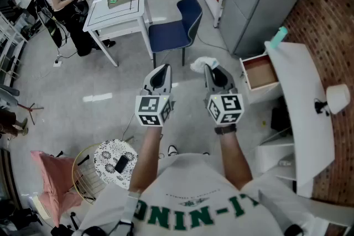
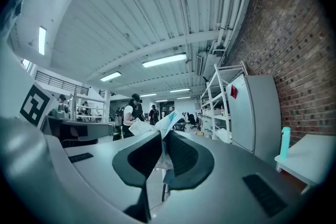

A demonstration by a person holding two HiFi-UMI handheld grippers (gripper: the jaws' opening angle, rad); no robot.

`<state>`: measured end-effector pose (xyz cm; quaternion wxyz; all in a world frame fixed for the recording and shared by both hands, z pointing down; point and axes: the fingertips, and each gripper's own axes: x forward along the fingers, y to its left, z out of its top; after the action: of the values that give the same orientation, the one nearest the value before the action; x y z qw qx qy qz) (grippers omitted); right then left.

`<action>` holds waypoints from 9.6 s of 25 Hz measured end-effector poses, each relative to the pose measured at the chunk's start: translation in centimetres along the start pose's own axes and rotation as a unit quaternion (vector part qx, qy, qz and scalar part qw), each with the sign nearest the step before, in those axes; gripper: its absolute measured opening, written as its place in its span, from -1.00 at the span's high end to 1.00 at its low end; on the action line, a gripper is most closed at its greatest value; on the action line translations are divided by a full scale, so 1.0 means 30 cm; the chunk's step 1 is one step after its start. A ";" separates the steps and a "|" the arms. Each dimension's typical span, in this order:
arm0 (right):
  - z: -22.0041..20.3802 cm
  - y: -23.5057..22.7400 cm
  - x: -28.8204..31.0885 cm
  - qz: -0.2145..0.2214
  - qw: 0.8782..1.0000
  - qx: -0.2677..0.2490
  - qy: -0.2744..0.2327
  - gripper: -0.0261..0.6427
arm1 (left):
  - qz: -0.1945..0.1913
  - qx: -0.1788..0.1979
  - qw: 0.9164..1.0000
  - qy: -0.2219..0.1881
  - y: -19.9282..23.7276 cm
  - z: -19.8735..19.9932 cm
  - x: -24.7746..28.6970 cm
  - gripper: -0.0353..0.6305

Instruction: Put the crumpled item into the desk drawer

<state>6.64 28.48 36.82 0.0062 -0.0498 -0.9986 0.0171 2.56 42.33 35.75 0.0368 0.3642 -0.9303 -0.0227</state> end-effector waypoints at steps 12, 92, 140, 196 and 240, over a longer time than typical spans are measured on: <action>-0.058 0.225 0.118 -0.001 1.000 -0.004 0.000 0.83 | -0.012 0.009 1.000 0.001 0.238 -0.066 -0.081 0.91; -0.478 -1.690 -0.142 -0.587 0.793 0.144 0.080 0.83 | -0.629 0.072 0.762 0.133 -1.370 -0.491 1.740 0.91; -1.934 -2.259 0.022 -0.470 0.771 0.266 0.337 0.83 | -0.619 0.056 0.743 0.249 -1.408 -1.581 2.157 0.91; -0.677 -2.122 0.006 -0.533 0.827 0.129 0.125 0.57 | -0.612 0.090 0.773 0.143 -1.455 -0.633 2.035 0.91; 0.130 -2.052 -0.195 -0.628 0.778 -0.038 0.004 0.91 | -0.563 0.074 0.821 -0.050 -1.526 0.064 1.993 0.91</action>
<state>6.28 -33.46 35.00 0.0175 0.5877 -0.8084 -0.0286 -10.40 -31.84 33.79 -0.0565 0.8248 -0.5625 0.0113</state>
